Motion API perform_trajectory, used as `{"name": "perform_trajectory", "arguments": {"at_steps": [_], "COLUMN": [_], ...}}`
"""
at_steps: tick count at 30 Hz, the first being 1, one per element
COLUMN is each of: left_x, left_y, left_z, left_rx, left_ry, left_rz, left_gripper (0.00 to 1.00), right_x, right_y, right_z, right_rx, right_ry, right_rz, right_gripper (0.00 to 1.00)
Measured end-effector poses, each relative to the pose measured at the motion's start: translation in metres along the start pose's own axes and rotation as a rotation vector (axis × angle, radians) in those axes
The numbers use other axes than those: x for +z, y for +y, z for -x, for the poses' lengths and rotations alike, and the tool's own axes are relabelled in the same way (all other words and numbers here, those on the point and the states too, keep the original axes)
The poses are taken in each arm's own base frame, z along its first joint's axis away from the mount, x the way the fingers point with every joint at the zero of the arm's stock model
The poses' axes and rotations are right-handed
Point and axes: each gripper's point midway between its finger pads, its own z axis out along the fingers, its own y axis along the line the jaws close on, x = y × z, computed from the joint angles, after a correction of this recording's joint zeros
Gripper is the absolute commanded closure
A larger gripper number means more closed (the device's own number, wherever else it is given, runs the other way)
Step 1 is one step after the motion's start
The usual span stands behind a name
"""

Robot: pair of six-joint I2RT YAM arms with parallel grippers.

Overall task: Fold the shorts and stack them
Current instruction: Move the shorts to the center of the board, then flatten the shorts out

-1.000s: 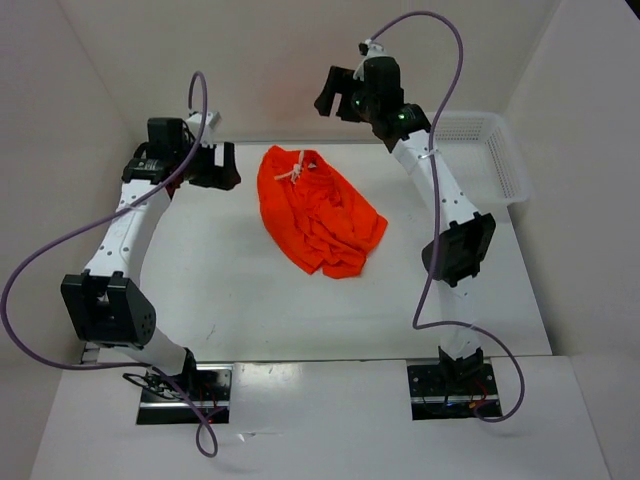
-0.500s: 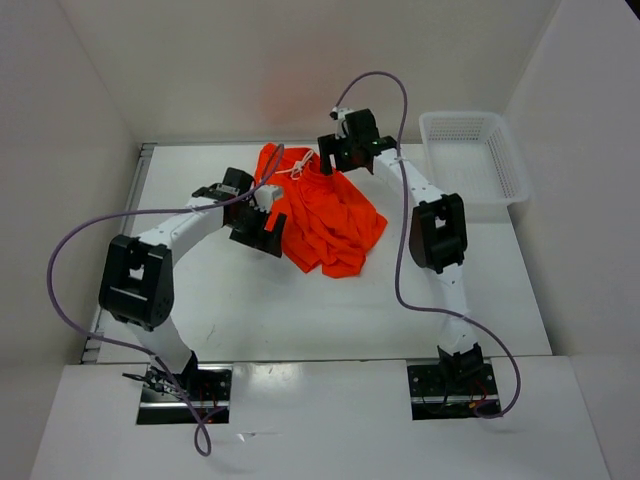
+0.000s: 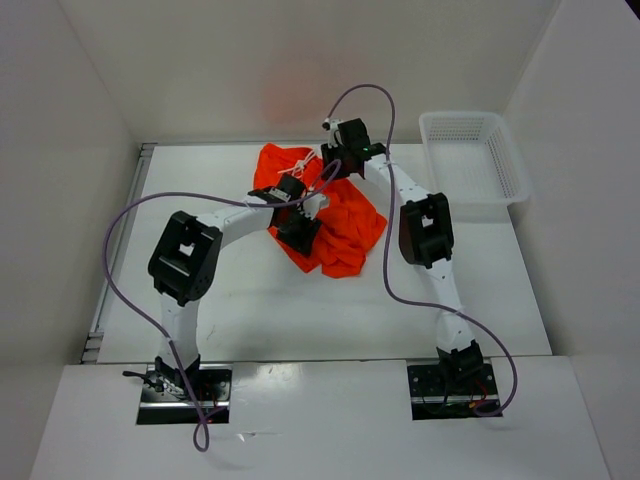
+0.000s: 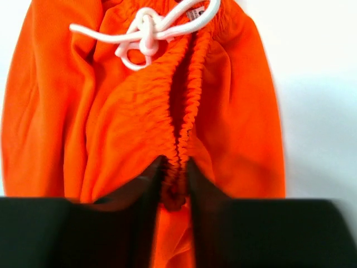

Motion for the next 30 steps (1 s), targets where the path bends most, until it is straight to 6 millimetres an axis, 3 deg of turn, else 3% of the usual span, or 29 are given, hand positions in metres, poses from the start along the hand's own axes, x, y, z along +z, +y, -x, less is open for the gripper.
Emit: {"name": "perform_trajectory", "arguments": {"at_steps": [3,4,11,13,15,18,19,21,22,23,25,26,28,30], "left_x": [0.008,0.009,0.008,0.002,-0.011,-0.057,-0.081,-0.14,-0.167,-0.19,-0.219,-0.223,-0.209,-0.172], "left_y": [0.006,0.008,0.025,0.043,0.082,0.178,0.213,0.276,0.298,0.31,0.312,0.299,0.256,0.182], "left_z": [-0.003,-0.004,-0.001,-0.002,-0.003,-0.004,-0.001,0.018,0.028,0.037,0.062,0.075,0.09,0.091], "left_rx": [0.002,0.004,-0.005,-0.024,-0.084,-0.249,-0.306,-0.391,-0.413,-0.415,-0.399,-0.371,-0.305,-0.207], "left_ry": [0.014,0.014,-0.008,-0.018,-0.031,-0.093,-0.131,-0.255,-0.315,-0.364,-0.45,-0.473,-0.472,-0.402], "left_rz": [0.022,0.026,0.1,0.155,0.239,0.421,0.49,0.622,0.677,0.713,0.738,0.721,0.648,0.508], "left_gripper": [0.72,0.98,1.0,1.0,1.0,0.98,0.88,0.57,0.38,0.33,0.28,0.28,0.28,0.28], "right_x": [0.001,0.001,-0.004,-0.013,-0.031,-0.075,-0.093,-0.128,-0.143,-0.154,-0.171,-0.176,-0.178,-0.177], "right_y": [0.002,0.002,-0.012,-0.026,-0.04,-0.057,-0.058,-0.051,-0.041,-0.032,-0.008,0.001,0.012,0.018], "right_z": [0.003,0.003,0.001,-0.006,-0.014,-0.027,-0.032,-0.036,-0.037,-0.037,-0.031,-0.027,-0.022,-0.023], "right_rx": [0.003,0.006,0.028,0.044,0.06,0.079,0.087,0.099,0.105,0.111,0.126,0.134,0.144,0.156], "right_ry": [-0.008,-0.008,-0.006,0.01,0.032,0.057,0.062,0.06,0.051,0.044,0.021,0.011,-0.003,0.002], "right_rz": [0.003,0.003,-0.017,-0.032,-0.044,-0.059,-0.061,-0.041,-0.018,0.007,0.073,0.1,0.139,0.155], "right_gripper": [0.96,1.0,1.0,1.0,1.0,1.0,1.0,1.0,1.0,1.0,1.0,1.0,1.0,1.0]}}
